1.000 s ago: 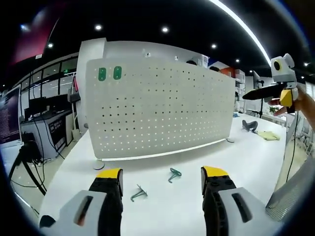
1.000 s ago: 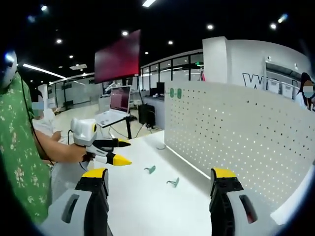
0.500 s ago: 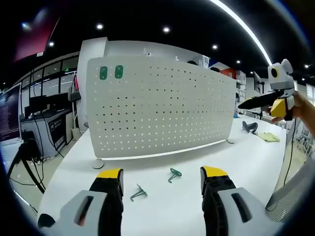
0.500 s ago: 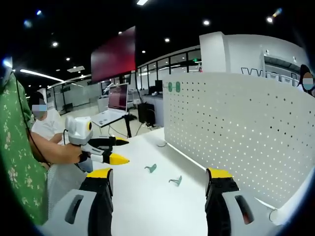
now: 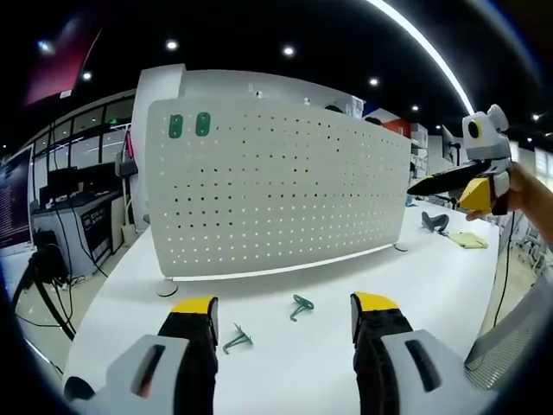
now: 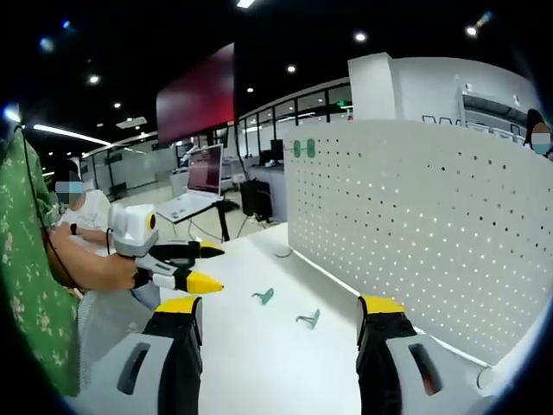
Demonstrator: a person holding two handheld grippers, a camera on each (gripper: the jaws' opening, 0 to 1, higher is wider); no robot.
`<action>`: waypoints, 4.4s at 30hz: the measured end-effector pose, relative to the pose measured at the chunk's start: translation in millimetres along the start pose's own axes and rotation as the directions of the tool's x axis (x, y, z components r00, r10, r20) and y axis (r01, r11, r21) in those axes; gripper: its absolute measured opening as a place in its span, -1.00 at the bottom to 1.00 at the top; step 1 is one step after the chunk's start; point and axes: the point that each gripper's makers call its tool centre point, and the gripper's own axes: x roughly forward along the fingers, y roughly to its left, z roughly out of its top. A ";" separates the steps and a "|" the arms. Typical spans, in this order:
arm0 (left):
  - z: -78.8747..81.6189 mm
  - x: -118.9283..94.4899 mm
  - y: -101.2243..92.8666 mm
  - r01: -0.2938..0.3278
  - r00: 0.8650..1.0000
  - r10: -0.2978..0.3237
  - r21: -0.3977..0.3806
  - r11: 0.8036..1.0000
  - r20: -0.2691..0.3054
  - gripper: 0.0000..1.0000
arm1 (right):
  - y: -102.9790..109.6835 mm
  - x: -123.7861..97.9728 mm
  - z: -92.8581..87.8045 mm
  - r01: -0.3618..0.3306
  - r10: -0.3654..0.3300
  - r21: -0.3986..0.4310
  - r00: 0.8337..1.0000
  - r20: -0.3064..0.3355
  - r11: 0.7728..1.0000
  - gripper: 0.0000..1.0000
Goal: Insert the hook assembly into the mounting plate slot until the hook locks in place.
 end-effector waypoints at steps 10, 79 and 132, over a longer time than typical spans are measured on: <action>-1.0 0.2 0.2 0.005 1.000 -0.005 -0.003 1.000 -0.002 0.24 | -4.2 26.2 -17.8 0.005 -0.005 0.005 0.999 -0.036 1.000 0.19; -21.1 11.4 -8.5 0.062 0.995 -0.065 -0.034 0.997 -0.076 0.16 | -55.8 160.8 -139.2 0.117 -0.104 0.041 0.967 -0.231 0.992 -0.74; -27.7 12.3 -8.9 0.077 0.992 -0.083 -0.058 0.995 -0.098 0.07 | -67.0 172.6 -149.6 0.158 -0.148 0.026 0.962 -0.228 0.987 -1.00</action>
